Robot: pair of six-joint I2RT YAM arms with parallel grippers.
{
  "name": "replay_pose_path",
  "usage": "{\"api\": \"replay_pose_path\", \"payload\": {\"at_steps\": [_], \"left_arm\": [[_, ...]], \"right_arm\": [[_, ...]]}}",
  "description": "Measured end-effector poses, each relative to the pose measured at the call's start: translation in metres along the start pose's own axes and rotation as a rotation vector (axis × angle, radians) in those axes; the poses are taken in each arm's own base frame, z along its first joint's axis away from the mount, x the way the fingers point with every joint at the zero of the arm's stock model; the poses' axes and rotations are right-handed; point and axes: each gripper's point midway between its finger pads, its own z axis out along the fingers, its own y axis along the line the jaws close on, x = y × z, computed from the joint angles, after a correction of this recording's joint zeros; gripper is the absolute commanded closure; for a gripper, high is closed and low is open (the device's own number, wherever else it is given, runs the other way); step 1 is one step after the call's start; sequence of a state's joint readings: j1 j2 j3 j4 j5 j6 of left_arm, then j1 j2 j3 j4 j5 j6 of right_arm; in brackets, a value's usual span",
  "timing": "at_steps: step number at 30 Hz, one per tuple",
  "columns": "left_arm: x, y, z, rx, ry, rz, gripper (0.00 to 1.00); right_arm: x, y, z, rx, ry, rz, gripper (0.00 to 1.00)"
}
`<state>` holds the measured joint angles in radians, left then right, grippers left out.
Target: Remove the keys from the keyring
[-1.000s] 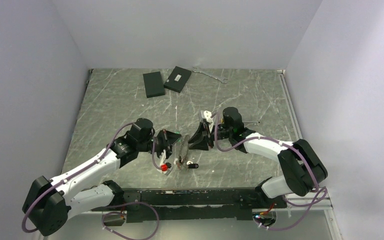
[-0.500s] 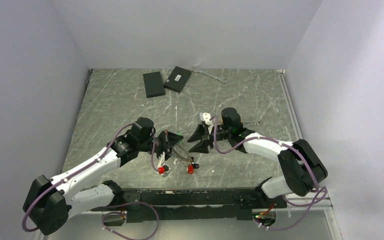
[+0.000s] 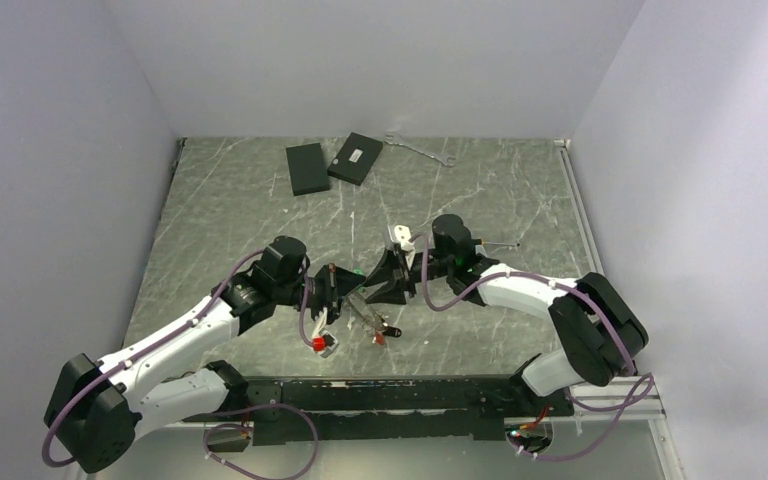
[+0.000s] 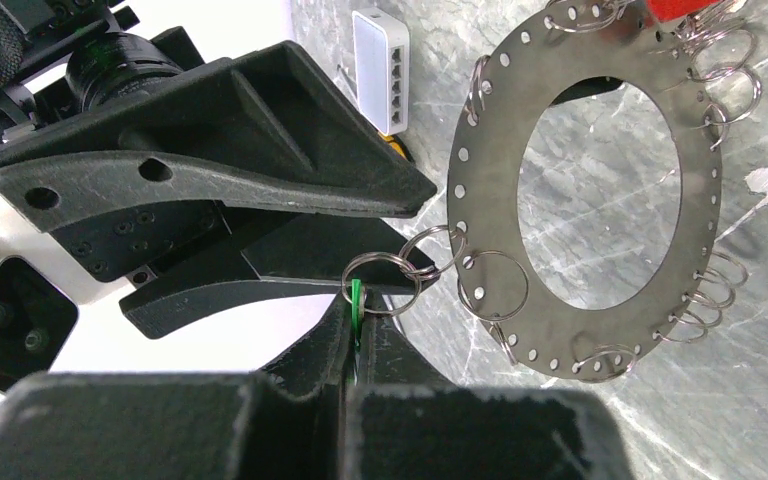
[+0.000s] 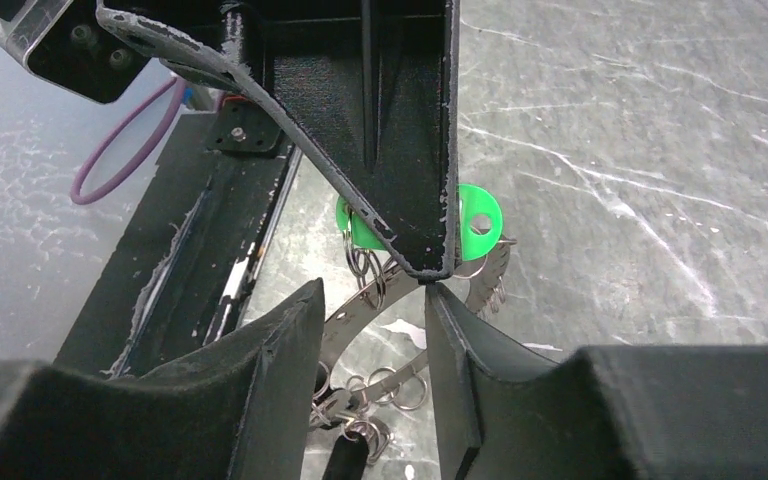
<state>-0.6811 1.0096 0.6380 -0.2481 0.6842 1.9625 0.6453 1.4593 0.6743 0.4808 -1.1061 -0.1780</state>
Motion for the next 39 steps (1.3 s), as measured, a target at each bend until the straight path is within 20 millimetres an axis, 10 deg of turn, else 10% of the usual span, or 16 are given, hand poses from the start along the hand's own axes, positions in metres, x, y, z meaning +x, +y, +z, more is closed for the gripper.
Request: {"api": "replay_pose_path", "payload": {"at_steps": [7, 39], "left_arm": [[0.0, -0.001, 0.0, 0.001, -0.001, -0.001, 1.0], [-0.005, -0.056, -0.003, 0.06, 0.074, -0.152, 1.0]], "right_arm": [[0.0, 0.0, 0.002, -0.003, -0.005, 0.01, 1.0], [0.0, -0.017, -0.009, 0.1, -0.034, 0.077, 1.0]]}}
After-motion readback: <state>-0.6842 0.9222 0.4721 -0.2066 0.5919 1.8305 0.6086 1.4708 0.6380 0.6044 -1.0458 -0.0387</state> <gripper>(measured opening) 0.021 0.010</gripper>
